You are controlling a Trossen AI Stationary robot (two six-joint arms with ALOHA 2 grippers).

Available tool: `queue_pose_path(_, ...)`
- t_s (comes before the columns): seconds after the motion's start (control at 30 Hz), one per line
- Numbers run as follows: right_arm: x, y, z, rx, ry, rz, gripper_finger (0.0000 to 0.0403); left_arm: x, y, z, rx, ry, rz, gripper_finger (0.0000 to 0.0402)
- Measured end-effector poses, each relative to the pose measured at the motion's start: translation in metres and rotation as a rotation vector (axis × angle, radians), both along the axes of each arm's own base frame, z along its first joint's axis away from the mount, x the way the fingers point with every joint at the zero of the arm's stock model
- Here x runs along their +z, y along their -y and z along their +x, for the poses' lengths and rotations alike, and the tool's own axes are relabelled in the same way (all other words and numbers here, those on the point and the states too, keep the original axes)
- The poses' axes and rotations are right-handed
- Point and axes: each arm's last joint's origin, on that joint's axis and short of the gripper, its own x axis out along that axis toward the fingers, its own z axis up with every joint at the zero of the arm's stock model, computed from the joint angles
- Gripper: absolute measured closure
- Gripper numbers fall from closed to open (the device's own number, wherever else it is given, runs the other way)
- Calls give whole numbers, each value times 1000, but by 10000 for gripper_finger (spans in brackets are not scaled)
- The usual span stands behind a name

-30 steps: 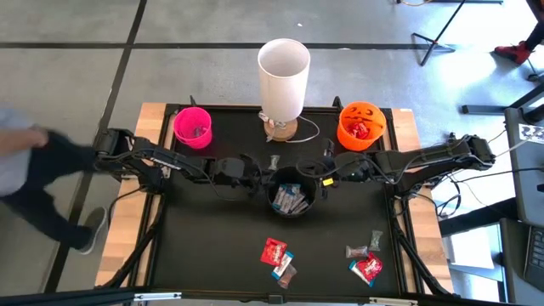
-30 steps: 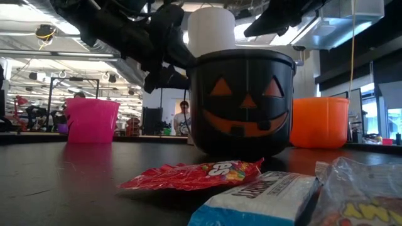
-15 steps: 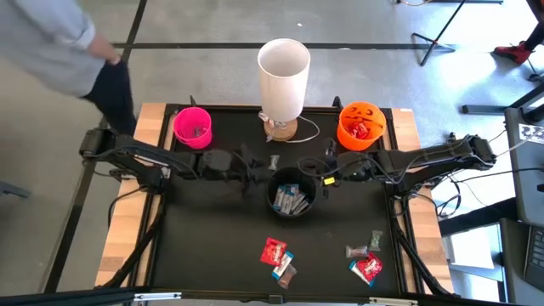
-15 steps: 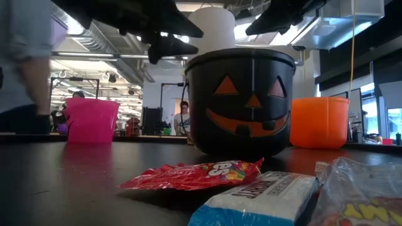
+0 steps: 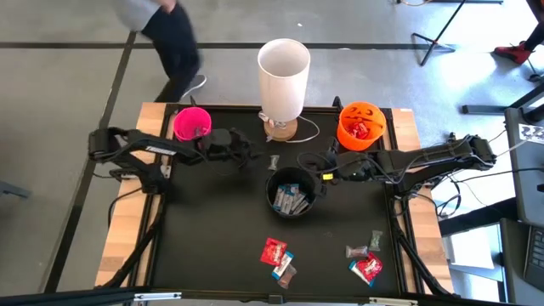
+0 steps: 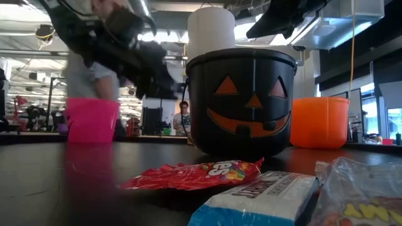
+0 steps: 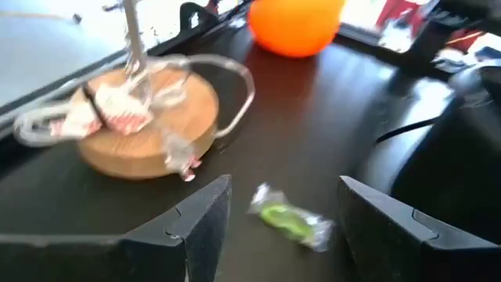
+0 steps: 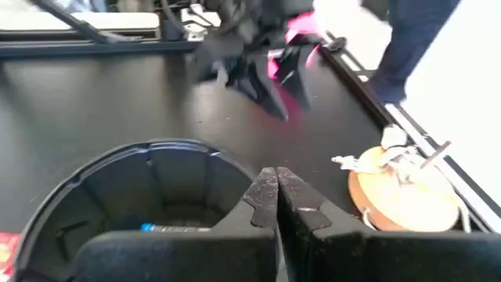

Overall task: Sort candy
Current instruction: Put the green gummy into the pink bucket

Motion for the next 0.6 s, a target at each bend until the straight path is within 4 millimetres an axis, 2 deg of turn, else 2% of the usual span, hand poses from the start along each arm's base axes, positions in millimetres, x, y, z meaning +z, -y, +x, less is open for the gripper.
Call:
queue_pose_path(0.17, 0, 5, 0, -40, 5, 9, 381, -28, -6, 16, -36, -5, 1, 178)
queue_pose_path(0.33, -1, 12, 2, -53, 9, 59, 327, -54, -8, 39, -73, -46, -17, 178)
queue_pose_path(0.47, -5, 15, 4, -64, -6, 66, 281, -63, -12, 53, -71, -65, -30, 178)
queue_pose_path(0.6, -9, 15, 7, -72, -24, 59, 253, -64, -12, 63, -53, -82, -37, 178)
